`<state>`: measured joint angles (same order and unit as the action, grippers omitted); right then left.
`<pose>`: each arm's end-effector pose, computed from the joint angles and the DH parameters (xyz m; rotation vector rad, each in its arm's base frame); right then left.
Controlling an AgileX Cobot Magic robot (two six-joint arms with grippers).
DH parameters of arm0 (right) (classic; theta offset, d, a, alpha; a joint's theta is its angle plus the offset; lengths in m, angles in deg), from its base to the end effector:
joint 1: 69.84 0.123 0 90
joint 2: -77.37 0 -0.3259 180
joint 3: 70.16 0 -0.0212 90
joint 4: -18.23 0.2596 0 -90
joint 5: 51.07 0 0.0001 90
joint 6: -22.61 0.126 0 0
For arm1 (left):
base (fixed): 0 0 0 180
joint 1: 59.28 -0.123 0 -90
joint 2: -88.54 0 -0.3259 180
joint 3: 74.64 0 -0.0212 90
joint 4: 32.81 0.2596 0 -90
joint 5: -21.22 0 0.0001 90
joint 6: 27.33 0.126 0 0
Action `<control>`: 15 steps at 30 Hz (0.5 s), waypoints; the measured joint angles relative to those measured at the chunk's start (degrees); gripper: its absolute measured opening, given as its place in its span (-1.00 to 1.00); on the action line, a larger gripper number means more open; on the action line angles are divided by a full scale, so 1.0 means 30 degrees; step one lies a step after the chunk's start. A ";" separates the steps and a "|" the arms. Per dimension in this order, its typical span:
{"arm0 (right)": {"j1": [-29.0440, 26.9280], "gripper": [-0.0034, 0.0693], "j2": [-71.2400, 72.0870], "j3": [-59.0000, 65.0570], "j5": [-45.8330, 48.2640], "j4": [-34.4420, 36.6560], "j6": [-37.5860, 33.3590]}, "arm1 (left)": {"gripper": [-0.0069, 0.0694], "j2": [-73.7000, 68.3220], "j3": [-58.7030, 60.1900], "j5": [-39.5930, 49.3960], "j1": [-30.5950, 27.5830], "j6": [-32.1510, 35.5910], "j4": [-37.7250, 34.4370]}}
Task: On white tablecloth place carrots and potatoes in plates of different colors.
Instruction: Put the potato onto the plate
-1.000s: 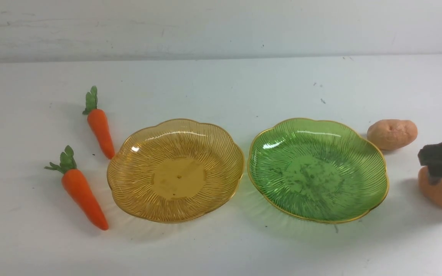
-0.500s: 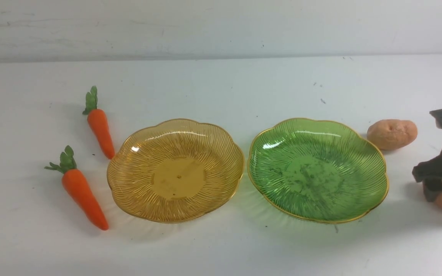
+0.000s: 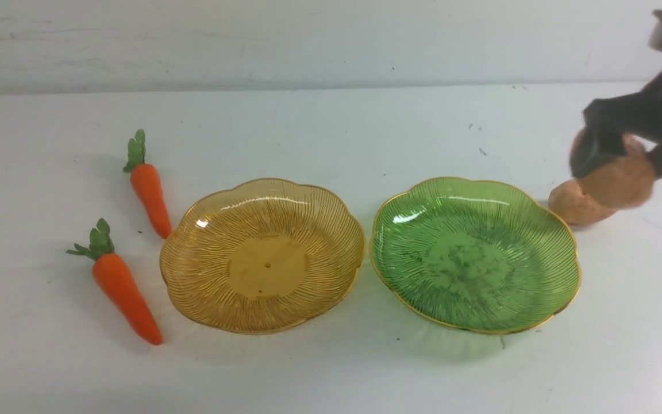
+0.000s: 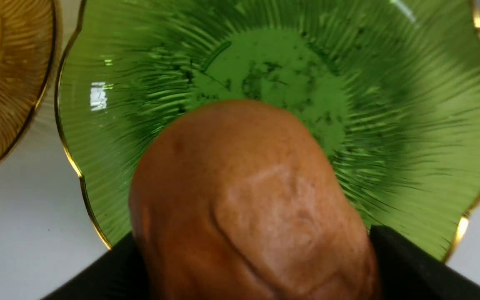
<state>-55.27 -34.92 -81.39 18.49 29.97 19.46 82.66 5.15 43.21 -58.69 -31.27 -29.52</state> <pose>0.3844 0.1247 0.2736 -0.3767 2.9583 0.3188 0.0531 0.0022 0.1589 -0.0197 1.8783 0.0025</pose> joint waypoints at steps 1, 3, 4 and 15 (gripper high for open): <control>0.0440 0.72 -0.0324 0.0000 -0.0294 -0.0353 -0.0024 | -0.77 0.0000 0.0000 0.0000 0.0000 0.0000 0.0000; 0.1021 0.72 -0.0850 0.0000 -0.0760 -0.0920 -0.0042 | -0.77 0.0000 0.0000 0.0000 0.0000 0.0000 0.0000; 0.1303 0.72 -0.1173 0.0000 -0.1058 -0.1231 -0.0042 | -0.77 0.0000 0.0000 0.0000 0.0000 0.0000 0.0000; 0.1618 0.99 -0.2047 -0.0649 -0.1559 -0.5071 0.0037 | -0.77 0.0000 0.0000 0.0000 0.0000 0.0000 0.0000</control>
<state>-50.42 -41.06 -83.33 13.81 14.76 19.57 82.66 5.15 43.21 -58.69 -31.27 -29.52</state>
